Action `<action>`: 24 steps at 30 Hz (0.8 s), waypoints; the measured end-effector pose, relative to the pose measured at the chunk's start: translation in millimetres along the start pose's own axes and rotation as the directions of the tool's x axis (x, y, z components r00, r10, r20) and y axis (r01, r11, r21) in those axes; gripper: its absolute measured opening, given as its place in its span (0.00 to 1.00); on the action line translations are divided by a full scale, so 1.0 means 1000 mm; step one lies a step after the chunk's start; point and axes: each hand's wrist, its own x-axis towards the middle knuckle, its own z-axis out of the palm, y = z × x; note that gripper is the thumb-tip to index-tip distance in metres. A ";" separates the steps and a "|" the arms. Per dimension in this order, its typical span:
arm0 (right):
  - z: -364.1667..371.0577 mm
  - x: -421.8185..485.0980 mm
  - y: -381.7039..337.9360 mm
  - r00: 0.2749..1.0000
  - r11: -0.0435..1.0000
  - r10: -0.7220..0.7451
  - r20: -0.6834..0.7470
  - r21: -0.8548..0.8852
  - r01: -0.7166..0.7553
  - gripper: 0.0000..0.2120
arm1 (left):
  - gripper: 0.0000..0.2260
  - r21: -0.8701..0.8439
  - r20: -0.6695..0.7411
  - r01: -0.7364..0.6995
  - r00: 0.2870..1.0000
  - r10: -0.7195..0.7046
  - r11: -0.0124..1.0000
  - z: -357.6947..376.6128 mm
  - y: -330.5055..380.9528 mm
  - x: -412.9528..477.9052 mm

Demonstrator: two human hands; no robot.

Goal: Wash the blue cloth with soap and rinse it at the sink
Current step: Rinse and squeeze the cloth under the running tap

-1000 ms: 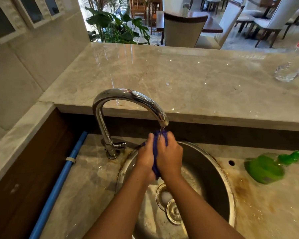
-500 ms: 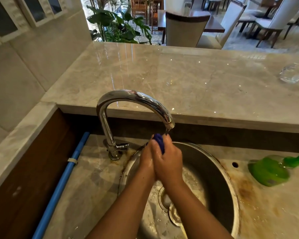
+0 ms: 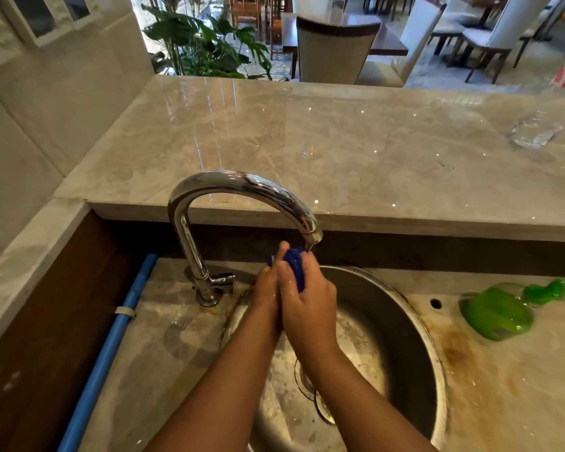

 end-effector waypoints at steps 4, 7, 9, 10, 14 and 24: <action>0.004 0.022 0.030 0.998 0.974 0.060 -0.033 -0.216 -0.066 0.19 | 0.19 -0.026 0.094 0.069 0.993 -0.066 0.997 0.001 -0.012 -0.013; -0.006 0.037 0.059 0.970 0.942 0.240 -0.025 -0.237 -0.239 0.17 | 0.20 0.003 0.102 0.029 0.994 -0.029 1.000 -0.007 -0.021 -0.017; -0.011 0.037 0.061 0.956 0.934 0.289 -0.046 -0.206 -0.292 0.15 | 0.19 0.001 0.134 0.004 0.991 -0.004 1.000 -0.010 -0.020 -0.021; -0.013 0.034 0.057 0.953 0.943 0.292 -0.077 -0.141 -0.300 0.14 | 0.17 -0.016 0.131 -0.007 0.991 0.009 1.000 -0.011 -0.019 -0.019; -0.014 0.012 0.022 0.979 0.980 0.182 -0.092 0.096 -0.173 0.09 | 0.16 -0.019 -0.046 -0.025 0.999 0.024 1.000 -0.013 -0.003 -0.001; -0.007 0.046 0.063 0.955 0.948 0.277 -0.103 -0.130 -0.289 0.12 | 0.18 -0.054 0.108 0.033 0.994 -0.027 0.998 0.001 -0.018 -0.021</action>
